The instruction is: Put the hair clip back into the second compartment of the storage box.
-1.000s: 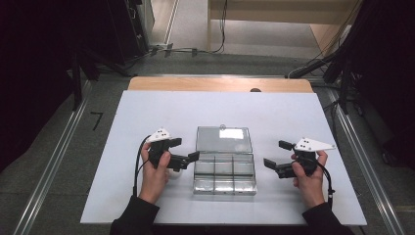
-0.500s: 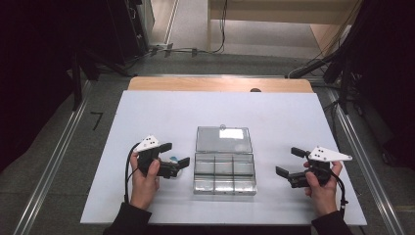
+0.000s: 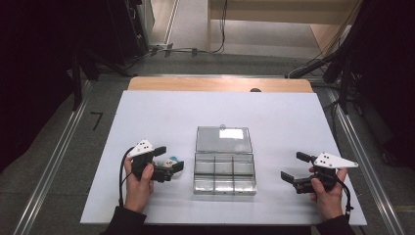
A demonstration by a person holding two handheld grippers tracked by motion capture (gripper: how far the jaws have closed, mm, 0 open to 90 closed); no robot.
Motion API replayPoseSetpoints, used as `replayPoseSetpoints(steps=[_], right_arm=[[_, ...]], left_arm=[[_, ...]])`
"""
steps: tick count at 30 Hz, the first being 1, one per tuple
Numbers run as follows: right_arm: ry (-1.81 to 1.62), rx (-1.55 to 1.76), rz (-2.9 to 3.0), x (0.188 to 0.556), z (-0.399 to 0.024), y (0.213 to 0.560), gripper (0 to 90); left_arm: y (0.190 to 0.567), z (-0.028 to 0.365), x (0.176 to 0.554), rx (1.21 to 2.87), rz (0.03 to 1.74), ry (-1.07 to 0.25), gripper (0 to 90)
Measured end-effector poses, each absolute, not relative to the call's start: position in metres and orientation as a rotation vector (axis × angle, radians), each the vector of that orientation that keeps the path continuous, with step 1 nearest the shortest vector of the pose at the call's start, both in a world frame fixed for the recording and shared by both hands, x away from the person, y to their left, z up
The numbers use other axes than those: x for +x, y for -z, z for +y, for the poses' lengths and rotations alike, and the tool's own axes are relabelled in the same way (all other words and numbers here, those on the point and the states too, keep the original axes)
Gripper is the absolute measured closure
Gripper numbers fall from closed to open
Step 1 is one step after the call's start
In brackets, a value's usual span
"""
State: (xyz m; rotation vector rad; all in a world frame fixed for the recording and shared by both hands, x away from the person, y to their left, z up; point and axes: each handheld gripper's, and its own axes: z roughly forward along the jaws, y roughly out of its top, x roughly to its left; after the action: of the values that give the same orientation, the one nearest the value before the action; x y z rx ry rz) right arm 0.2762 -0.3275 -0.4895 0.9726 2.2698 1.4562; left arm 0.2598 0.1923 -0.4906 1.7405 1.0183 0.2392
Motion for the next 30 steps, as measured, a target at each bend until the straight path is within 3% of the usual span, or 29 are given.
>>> replayPoseSetpoints(steps=[22, 30], right_arm=[[-1.426, 0.998, 2.286, 0.267, -0.351, 0.497, 0.0], [-1.415, 1.004, 2.288, 0.270, -0.352, 0.500, 0.0]], left_arm=[[0.508, 0.185, 0.257, 1.880, 1.068, -0.265, 0.6], [0.510, 0.177, 0.257, 1.942, 1.083, -0.308, 5.4]])
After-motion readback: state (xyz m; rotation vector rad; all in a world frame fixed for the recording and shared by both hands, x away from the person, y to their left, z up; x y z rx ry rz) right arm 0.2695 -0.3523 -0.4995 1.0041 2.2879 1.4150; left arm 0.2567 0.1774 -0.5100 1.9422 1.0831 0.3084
